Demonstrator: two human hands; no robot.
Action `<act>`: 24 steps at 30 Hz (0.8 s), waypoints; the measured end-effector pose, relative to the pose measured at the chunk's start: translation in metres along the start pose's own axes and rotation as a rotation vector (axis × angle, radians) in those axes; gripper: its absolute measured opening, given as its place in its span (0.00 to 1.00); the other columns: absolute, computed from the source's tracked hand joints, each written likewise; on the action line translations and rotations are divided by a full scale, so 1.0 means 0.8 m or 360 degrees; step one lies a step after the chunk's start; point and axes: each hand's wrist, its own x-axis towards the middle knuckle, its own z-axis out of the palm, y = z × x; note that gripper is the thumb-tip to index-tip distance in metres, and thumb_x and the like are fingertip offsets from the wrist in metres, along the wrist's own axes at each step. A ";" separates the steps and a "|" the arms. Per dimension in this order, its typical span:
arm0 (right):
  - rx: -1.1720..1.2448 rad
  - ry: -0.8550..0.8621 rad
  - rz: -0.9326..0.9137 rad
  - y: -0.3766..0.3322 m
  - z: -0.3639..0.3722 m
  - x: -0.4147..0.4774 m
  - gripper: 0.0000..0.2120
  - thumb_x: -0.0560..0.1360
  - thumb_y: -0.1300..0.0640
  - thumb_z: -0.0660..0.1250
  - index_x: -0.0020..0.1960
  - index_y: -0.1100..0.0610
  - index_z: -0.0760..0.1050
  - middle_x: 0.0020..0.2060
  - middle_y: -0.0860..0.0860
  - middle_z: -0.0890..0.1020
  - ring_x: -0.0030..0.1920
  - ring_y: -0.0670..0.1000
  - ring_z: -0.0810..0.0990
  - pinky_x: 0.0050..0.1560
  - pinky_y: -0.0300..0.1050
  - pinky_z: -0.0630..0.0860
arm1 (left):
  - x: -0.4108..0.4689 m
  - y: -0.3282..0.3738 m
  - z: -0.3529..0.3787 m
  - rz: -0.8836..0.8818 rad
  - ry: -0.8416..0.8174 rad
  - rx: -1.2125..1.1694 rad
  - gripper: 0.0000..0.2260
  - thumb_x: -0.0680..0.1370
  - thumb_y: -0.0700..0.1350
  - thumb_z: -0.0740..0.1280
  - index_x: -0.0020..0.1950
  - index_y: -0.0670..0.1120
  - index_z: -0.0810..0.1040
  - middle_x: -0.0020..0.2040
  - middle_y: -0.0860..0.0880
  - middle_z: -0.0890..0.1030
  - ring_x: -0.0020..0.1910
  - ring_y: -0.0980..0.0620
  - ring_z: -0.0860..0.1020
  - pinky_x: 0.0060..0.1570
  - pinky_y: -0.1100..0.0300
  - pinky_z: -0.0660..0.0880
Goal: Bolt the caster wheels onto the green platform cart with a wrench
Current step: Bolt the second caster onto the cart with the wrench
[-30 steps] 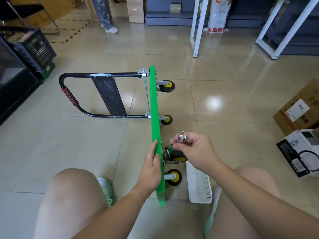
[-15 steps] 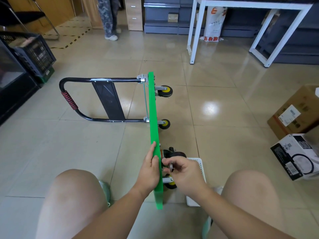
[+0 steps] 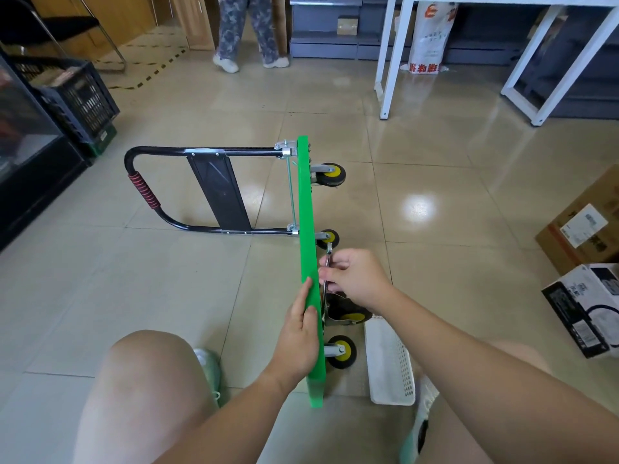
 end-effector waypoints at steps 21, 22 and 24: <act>0.0180 0.0346 -0.0345 0.046 0.022 -0.134 0.23 0.71 0.75 0.71 0.41 0.45 0.83 0.43 0.45 0.87 0.46 0.48 0.85 0.52 0.42 0.81 | 0.005 -0.011 -0.003 0.0037 -0.0056 0.0050 0.25 0.84 0.55 0.52 0.82 0.62 0.58 0.78 0.53 0.68 0.76 0.58 0.67 0.79 0.54 0.60; 0.0184 0.0339 -0.0347 0.049 0.025 -0.135 0.25 0.71 0.76 0.71 0.40 0.44 0.84 0.43 0.45 0.87 0.46 0.47 0.85 0.51 0.41 0.81 | 0.004 -0.010 -0.003 0.0036 -0.0064 0.0055 0.24 0.85 0.53 0.52 0.82 0.62 0.58 0.78 0.52 0.68 0.74 0.58 0.68 0.77 0.59 0.62; 0.0192 0.0309 -0.0338 0.057 0.032 -0.135 0.28 0.72 0.76 0.70 0.42 0.40 0.84 0.45 0.45 0.87 0.49 0.47 0.85 0.53 0.44 0.81 | 0.004 -0.006 -0.004 0.0022 -0.0060 0.0030 0.23 0.87 0.48 0.52 0.83 0.61 0.59 0.76 0.53 0.68 0.69 0.62 0.71 0.67 0.72 0.64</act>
